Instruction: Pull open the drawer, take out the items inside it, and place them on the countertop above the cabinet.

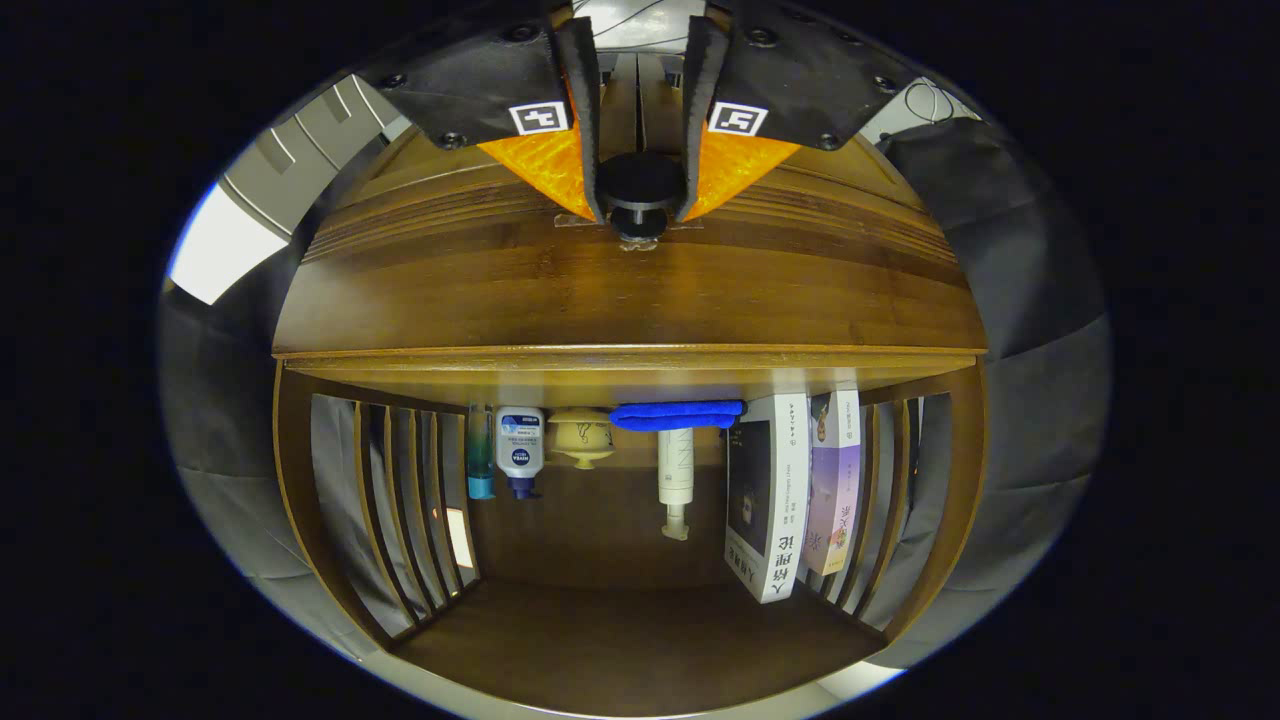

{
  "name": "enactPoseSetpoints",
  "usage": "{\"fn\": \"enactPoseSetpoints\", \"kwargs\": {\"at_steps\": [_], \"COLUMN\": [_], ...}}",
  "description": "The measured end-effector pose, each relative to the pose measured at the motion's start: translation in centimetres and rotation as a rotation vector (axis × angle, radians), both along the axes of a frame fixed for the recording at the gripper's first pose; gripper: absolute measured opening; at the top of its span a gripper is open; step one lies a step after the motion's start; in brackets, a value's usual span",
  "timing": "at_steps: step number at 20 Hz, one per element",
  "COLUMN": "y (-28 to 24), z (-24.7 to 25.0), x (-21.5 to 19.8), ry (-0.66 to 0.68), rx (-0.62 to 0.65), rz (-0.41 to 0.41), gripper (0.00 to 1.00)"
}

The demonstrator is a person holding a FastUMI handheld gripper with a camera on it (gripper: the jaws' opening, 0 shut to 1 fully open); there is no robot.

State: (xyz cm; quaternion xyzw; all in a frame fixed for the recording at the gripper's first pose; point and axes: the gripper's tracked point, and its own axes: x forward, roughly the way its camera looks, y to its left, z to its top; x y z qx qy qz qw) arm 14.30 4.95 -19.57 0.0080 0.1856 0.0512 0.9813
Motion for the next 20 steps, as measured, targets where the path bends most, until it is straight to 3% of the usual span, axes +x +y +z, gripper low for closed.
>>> {"fn": "enactPoseSetpoints", "kwargs": {"at_steps": [6, 20], "y": [-0.1, -0.9], "z": [0.1, 0.9], "x": [-1.2, -9.2], "ry": [0.02, 0.036], "rx": [-0.024, -0.064], "rz": [0.002, 0.011], "gripper": [0.37, 0.37]}}
